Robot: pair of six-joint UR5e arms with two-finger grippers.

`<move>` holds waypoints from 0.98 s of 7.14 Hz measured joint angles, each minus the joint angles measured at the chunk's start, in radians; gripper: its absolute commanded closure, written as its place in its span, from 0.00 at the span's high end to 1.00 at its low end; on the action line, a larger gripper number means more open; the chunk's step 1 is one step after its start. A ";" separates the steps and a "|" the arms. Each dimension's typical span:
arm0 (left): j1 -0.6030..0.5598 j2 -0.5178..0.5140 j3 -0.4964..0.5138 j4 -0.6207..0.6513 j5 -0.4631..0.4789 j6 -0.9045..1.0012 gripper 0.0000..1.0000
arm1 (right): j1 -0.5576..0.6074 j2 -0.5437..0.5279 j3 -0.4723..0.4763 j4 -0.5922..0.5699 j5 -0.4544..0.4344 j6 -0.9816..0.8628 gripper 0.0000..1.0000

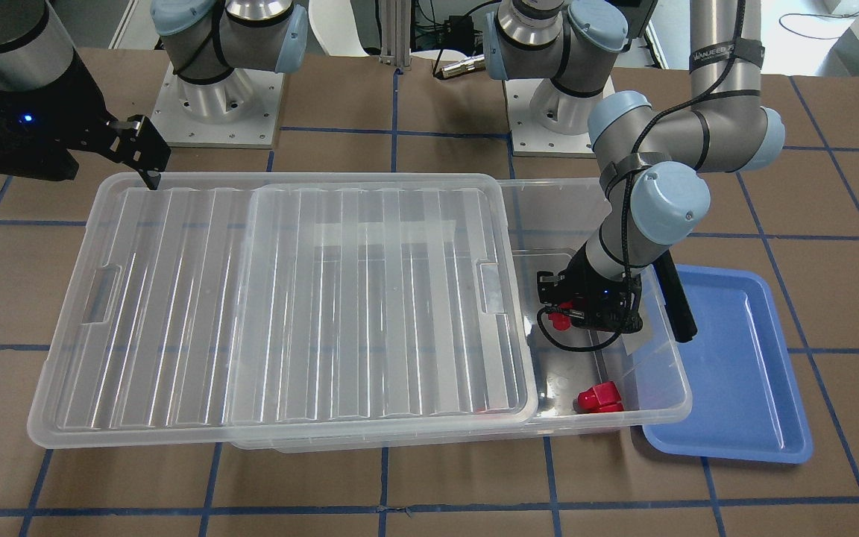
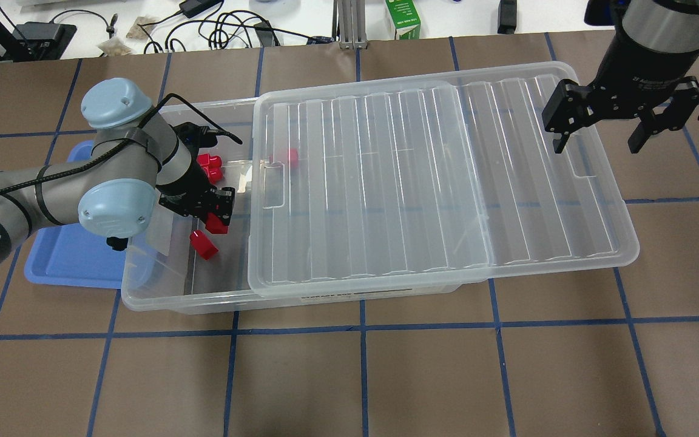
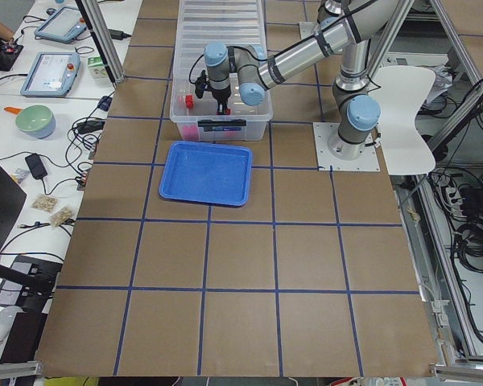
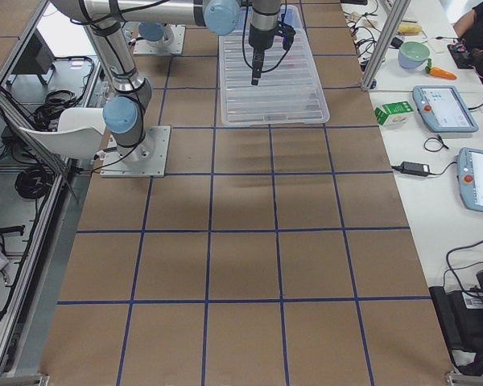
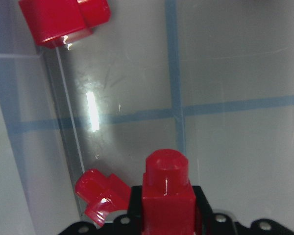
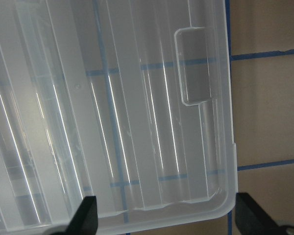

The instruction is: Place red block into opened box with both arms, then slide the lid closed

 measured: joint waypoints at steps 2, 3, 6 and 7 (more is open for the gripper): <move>0.000 -0.023 -0.001 0.013 0.001 -0.001 0.01 | 0.000 0.005 0.002 -0.001 0.001 0.001 1.00; 0.000 -0.032 -0.001 0.015 0.001 -0.001 0.32 | 0.001 0.006 0.002 -0.001 0.001 0.001 1.00; 0.000 -0.044 0.000 0.016 0.001 -0.004 0.62 | 0.001 0.006 0.003 0.001 0.000 0.000 1.00; 0.000 -0.045 0.002 0.017 0.002 -0.005 0.62 | 0.001 0.006 0.002 0.001 0.000 0.000 1.00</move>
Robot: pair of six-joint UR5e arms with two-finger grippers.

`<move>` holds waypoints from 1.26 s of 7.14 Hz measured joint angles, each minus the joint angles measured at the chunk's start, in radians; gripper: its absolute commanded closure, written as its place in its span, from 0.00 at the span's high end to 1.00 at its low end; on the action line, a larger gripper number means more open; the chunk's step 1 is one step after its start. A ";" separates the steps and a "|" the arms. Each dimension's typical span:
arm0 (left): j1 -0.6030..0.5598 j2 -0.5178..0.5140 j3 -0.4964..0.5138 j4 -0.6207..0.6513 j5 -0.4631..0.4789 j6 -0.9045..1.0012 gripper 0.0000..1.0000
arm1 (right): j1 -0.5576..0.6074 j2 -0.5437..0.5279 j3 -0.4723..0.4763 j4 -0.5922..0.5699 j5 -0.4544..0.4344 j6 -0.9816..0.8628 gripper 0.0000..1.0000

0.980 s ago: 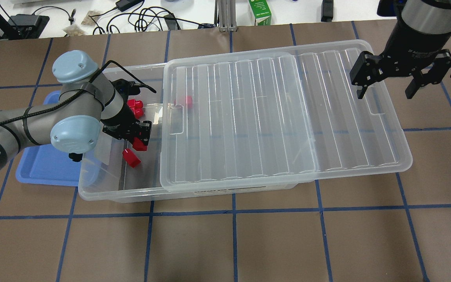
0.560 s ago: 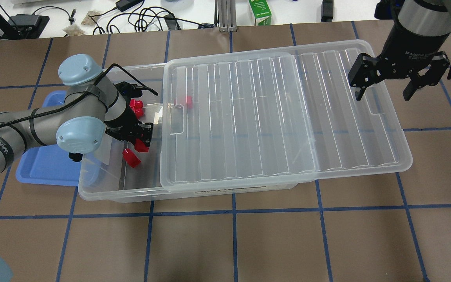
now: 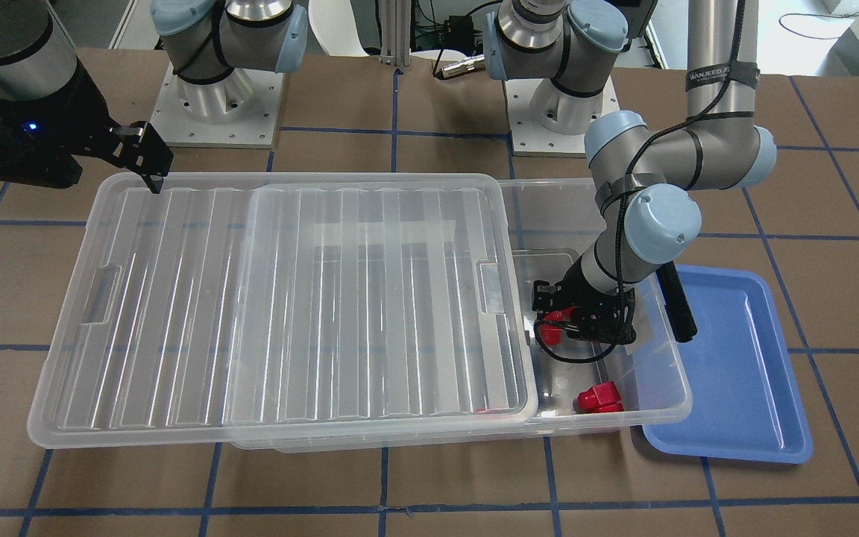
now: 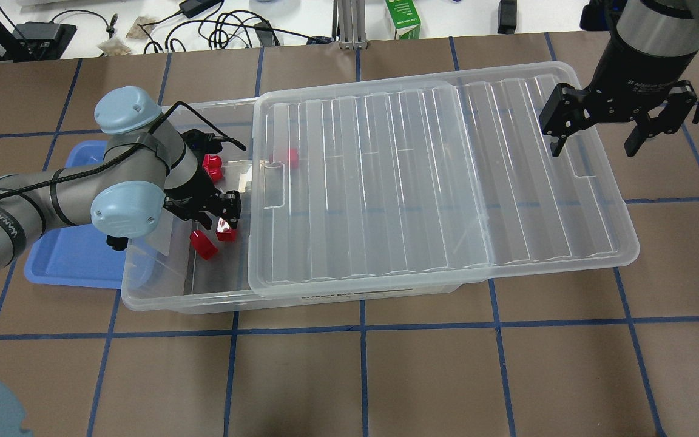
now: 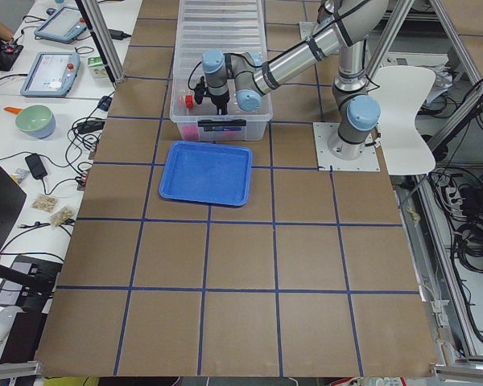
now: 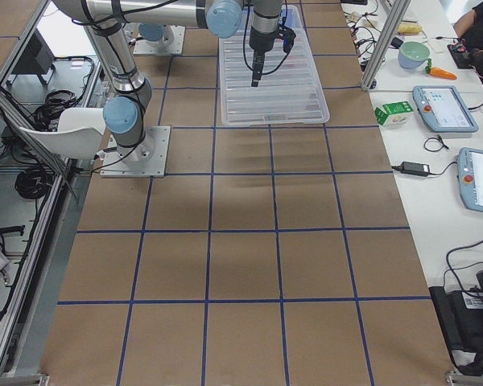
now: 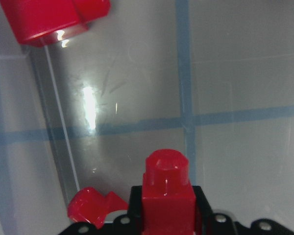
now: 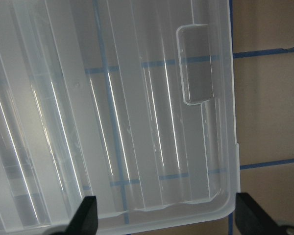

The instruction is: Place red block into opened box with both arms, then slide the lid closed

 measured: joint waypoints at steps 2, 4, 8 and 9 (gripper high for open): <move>0.001 0.008 0.010 0.001 0.001 -0.001 0.83 | 0.000 0.001 0.001 0.000 0.000 0.001 1.00; 0.002 0.045 0.056 -0.022 0.006 0.000 0.93 | 0.000 0.001 0.001 0.001 -0.002 0.001 1.00; -0.001 0.146 0.326 -0.422 0.026 0.000 1.00 | -0.017 0.005 -0.001 -0.008 -0.015 -0.016 1.00; -0.005 0.174 0.381 -0.518 0.051 0.000 1.00 | -0.038 0.018 -0.001 -0.019 -0.015 -0.043 1.00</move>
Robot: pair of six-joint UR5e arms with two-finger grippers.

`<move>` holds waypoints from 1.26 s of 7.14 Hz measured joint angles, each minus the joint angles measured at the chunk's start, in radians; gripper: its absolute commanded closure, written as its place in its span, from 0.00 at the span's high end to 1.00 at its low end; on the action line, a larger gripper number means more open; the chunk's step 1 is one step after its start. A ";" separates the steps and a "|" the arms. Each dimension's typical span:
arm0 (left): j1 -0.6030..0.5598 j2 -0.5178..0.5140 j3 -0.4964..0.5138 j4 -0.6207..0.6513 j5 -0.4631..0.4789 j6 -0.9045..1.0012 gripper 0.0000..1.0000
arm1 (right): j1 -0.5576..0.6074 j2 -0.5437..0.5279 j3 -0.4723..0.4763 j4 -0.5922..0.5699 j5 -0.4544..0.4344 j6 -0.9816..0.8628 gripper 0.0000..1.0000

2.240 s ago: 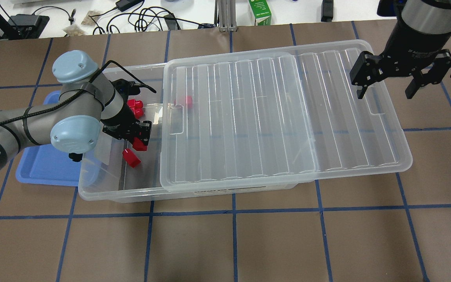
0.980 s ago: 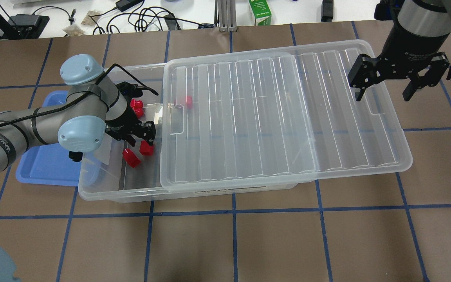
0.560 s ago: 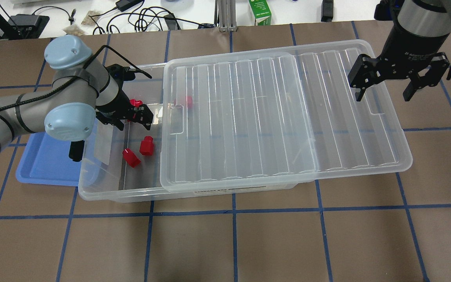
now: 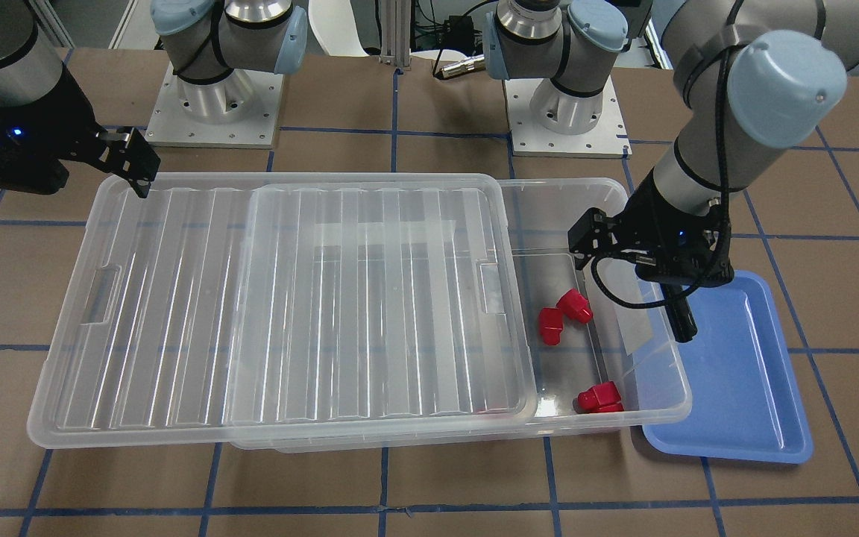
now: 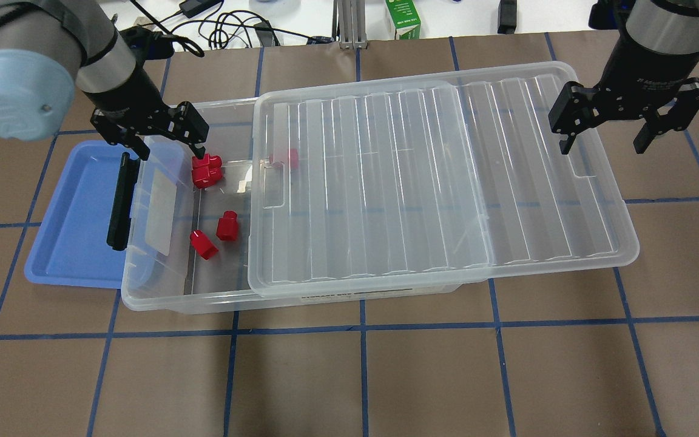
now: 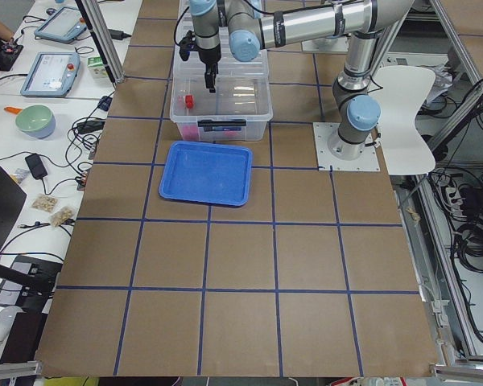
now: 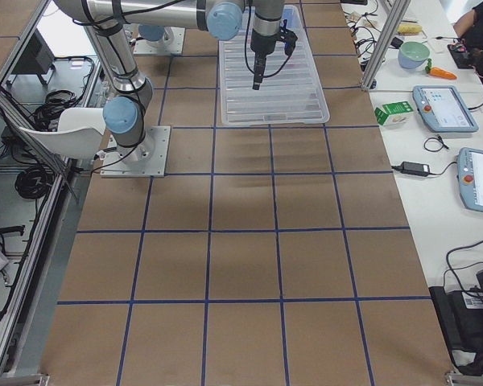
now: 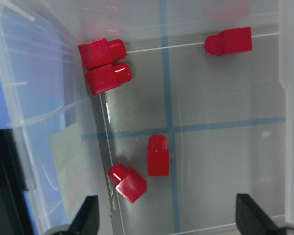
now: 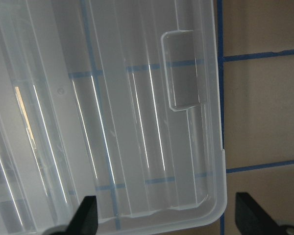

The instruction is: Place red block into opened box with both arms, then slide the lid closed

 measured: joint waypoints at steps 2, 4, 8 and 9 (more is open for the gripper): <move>-0.007 0.061 0.039 -0.071 0.023 0.000 1.00 | -0.099 0.040 0.000 -0.049 0.002 -0.114 1.00; -0.023 0.085 0.039 -0.079 0.030 -0.001 1.00 | -0.180 0.092 0.000 -0.127 0.004 -0.249 1.00; -0.033 0.106 0.044 -0.071 0.029 -0.002 1.00 | -0.213 0.208 0.001 -0.218 0.008 -0.298 1.00; -0.034 0.115 0.046 -0.067 0.029 -0.004 1.00 | -0.213 0.227 0.002 -0.229 0.008 -0.308 1.00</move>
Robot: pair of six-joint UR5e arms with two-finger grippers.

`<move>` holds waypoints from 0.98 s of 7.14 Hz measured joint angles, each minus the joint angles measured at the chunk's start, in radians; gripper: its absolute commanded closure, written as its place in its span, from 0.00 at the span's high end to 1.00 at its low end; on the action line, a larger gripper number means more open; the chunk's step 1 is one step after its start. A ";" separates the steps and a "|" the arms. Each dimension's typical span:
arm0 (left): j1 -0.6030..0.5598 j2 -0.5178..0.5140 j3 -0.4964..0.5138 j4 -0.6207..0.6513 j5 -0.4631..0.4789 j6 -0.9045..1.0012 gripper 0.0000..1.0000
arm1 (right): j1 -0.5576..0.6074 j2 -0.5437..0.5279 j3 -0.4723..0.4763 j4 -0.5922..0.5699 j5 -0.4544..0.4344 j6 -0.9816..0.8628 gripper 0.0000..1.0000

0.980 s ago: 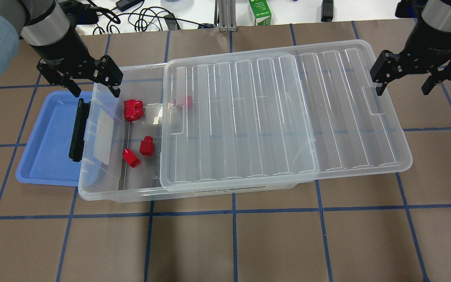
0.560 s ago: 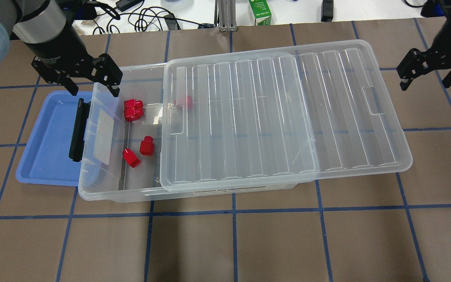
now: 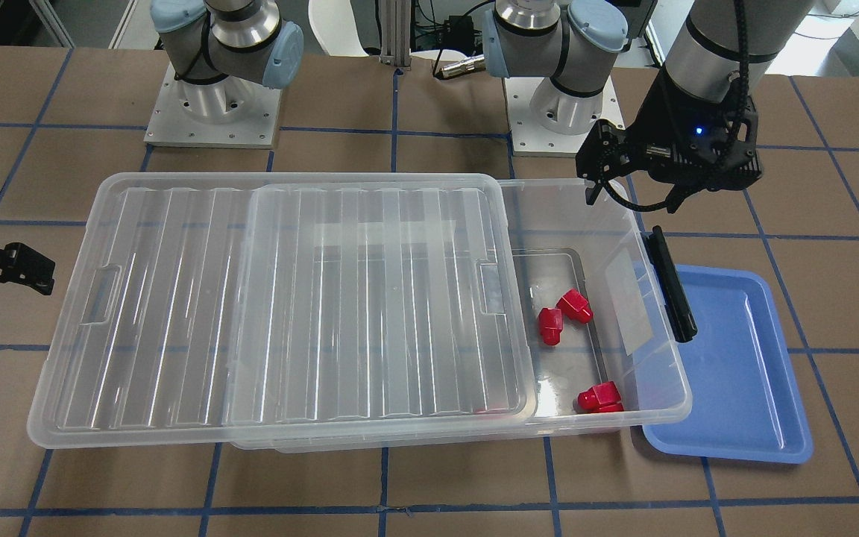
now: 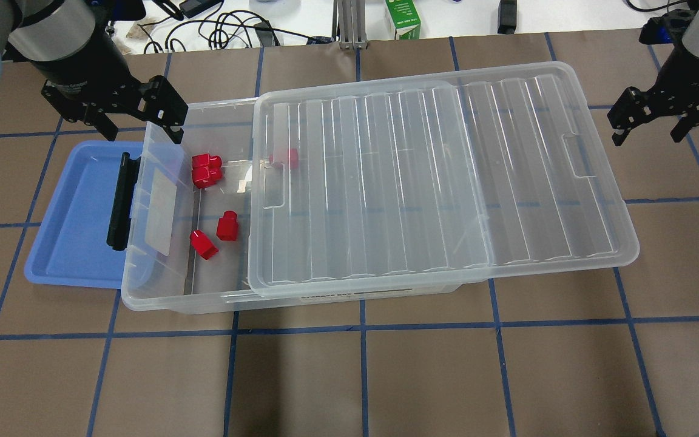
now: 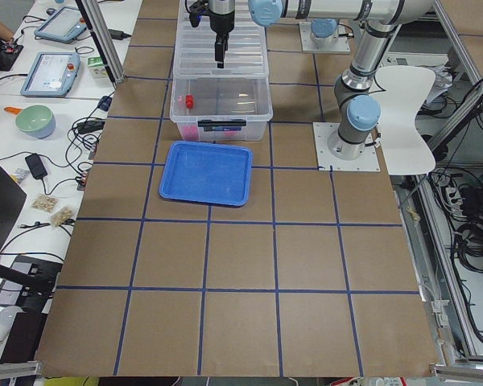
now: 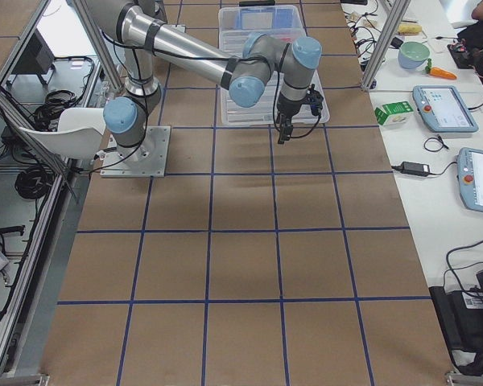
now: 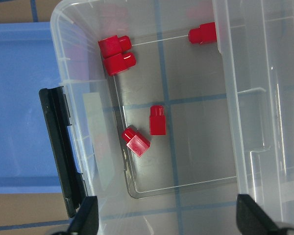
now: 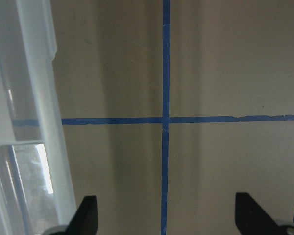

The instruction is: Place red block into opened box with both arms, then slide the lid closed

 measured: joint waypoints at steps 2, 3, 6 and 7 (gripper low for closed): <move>0.000 0.008 0.000 0.014 0.000 -0.011 1.00 | 0.000 0.020 0.001 -0.003 -0.001 -0.015 1.00; 0.001 0.010 0.000 0.017 0.000 -0.015 1.00 | 0.000 0.023 0.002 0.004 -0.001 -0.014 1.00; 0.001 0.013 -0.003 0.019 0.001 -0.017 1.00 | 0.003 0.020 0.016 0.018 0.000 -0.011 1.00; 0.001 0.014 -0.002 0.019 0.002 -0.017 1.00 | 0.005 0.018 0.024 0.018 0.001 -0.009 1.00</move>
